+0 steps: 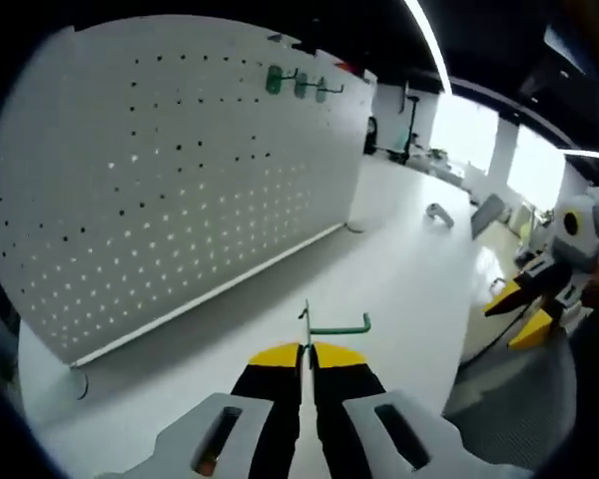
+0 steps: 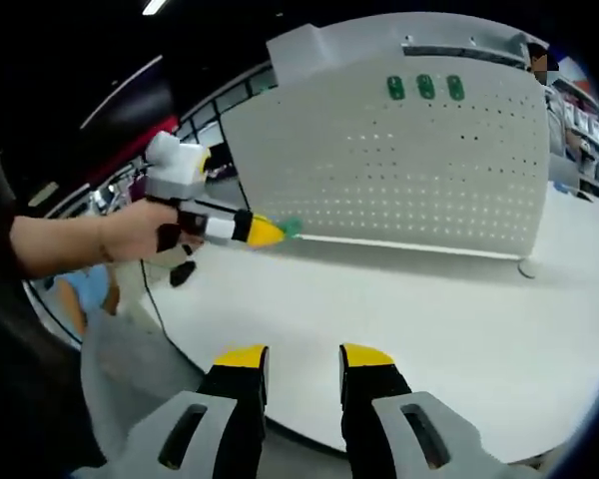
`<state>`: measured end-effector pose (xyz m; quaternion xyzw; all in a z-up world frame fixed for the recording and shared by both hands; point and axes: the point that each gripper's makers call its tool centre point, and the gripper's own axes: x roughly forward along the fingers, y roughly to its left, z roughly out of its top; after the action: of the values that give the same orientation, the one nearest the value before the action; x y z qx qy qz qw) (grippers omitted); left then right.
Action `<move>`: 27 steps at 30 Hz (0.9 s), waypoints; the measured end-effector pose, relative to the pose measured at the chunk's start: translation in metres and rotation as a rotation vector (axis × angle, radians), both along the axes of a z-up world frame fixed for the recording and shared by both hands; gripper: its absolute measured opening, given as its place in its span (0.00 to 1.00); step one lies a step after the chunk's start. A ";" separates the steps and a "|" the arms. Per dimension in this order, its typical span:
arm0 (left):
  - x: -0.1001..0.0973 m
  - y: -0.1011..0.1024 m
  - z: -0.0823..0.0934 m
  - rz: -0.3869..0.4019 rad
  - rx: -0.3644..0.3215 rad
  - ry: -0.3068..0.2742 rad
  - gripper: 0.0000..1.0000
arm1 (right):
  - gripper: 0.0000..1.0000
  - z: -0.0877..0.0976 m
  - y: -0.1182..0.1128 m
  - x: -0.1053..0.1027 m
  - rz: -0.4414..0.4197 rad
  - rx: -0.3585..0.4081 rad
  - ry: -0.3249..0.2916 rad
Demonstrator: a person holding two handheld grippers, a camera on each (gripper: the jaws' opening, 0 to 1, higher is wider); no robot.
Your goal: Insert the hook assembly into the mounting plate slot until the hook locks in place.
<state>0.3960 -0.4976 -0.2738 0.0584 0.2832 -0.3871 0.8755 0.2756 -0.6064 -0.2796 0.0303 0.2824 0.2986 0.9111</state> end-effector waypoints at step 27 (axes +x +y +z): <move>-0.057 0.040 0.056 0.053 -0.028 -0.044 0.03 | 0.27 -0.001 0.034 0.000 0.084 0.027 0.005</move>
<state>0.3394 -0.4575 -0.2181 0.0471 0.2596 -0.3664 0.8923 0.2753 -0.5723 -0.2811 0.0313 0.2818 0.3402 0.8966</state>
